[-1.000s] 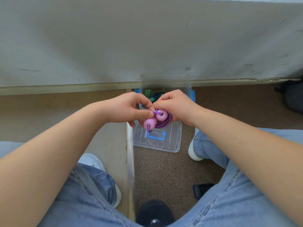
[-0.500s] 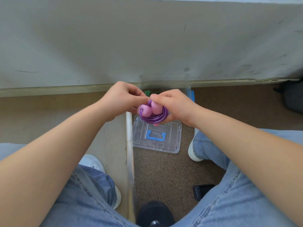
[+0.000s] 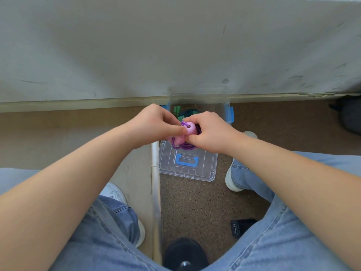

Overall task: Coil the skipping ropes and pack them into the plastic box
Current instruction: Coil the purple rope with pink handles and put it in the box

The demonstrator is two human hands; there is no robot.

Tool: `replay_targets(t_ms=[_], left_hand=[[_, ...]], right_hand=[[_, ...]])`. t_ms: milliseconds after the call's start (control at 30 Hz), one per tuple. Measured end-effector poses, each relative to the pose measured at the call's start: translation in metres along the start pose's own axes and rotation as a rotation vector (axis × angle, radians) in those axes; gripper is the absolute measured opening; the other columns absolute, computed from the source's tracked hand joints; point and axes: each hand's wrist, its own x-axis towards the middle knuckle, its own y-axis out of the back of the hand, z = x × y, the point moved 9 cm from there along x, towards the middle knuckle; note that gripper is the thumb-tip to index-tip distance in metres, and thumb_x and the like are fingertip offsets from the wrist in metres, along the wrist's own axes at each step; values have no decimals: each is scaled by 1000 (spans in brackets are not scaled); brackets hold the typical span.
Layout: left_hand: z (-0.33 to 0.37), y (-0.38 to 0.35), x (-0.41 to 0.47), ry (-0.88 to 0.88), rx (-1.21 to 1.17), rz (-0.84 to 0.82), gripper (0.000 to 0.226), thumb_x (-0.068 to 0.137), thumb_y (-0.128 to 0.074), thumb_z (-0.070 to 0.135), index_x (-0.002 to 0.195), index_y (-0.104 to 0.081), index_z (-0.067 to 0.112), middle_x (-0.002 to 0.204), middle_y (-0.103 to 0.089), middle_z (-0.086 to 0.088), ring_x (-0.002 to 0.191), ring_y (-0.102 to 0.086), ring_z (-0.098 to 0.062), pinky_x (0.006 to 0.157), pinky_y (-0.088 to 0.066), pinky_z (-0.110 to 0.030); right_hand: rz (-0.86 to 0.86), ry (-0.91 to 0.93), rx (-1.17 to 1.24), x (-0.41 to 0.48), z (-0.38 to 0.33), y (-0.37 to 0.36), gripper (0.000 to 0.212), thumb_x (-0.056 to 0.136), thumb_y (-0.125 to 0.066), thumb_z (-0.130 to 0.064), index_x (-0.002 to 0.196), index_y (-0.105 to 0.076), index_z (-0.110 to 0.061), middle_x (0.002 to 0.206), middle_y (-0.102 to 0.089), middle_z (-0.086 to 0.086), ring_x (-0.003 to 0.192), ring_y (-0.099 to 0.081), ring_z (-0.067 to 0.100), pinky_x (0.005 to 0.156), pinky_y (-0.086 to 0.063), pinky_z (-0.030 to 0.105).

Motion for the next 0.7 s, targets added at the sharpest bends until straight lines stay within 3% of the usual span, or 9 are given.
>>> replay_targets(t_ms=[67, 133, 200, 267, 367, 500, 700], left_hand=[[0, 0, 1, -29, -26, -16, 20, 73, -83, 44, 83, -81, 27, 83, -76, -3, 77, -67, -20, 81, -59, -36], [-1, 4, 3, -58, -65, -13, 17, 78, -82, 38, 82, -80, 22, 85, -75, -9, 72, -61, -13, 76, -55, -35], [-3, 8, 6, -58, -88, -2, 17, 82, -77, 36, 82, -77, 19, 86, -75, -12, 75, -67, -22, 82, -59, -41], [-4, 9, 6, -57, 12, 37, 21, 81, -69, 39, 81, -73, 19, 86, -74, -12, 84, -70, -32, 84, -59, -48], [-1, 6, 8, -87, 225, 113, 20, 92, -60, 32, 79, -69, 19, 90, -69, -10, 85, -64, -32, 76, -53, -42], [3, 9, 8, -121, 247, 193, 18, 99, -52, 28, 92, -68, 21, 107, -59, 1, 97, -56, -17, 81, -40, -30], [16, 4, 5, -224, 332, 195, 17, 101, -49, 25, 89, -61, 23, 109, -52, 3, 95, -52, -13, 80, -34, -24]], right_hand=[[-15, 31, -15, 0, -1, 1, 10, 84, -64, -20, 91, -71, -19, 80, -70, -1, 76, -64, 18, 68, -53, 44], [5, 62, 32, -1, -4, 6, 18, 85, -63, -15, 96, -69, -28, 89, -71, -8, 82, -62, 12, 68, -48, 33], [29, 82, 52, -3, -7, 8, 53, 87, -60, -11, 133, -58, -37, 121, -67, -16, 103, -60, 3, 81, -45, 17], [18, 110, 22, -4, -11, 2, 73, 88, -58, -9, 150, -40, -40, 137, -59, -19, 116, -56, 1, 92, -47, 16], [11, 103, 6, -2, -7, -1, 64, 88, -61, -14, 145, -48, -41, 132, -63, -16, 117, -59, 7, 98, -52, 32], [69, 72, 5, 0, -1, 16, 45, 79, -68, -28, 122, -61, -41, 109, -69, -17, 98, -64, 7, 87, -53, 32], [41, 78, -66, -3, -2, 14, 30, 73, -70, -40, 97, -53, -34, 79, -61, -11, 69, -54, 9, 61, -43, 30]])
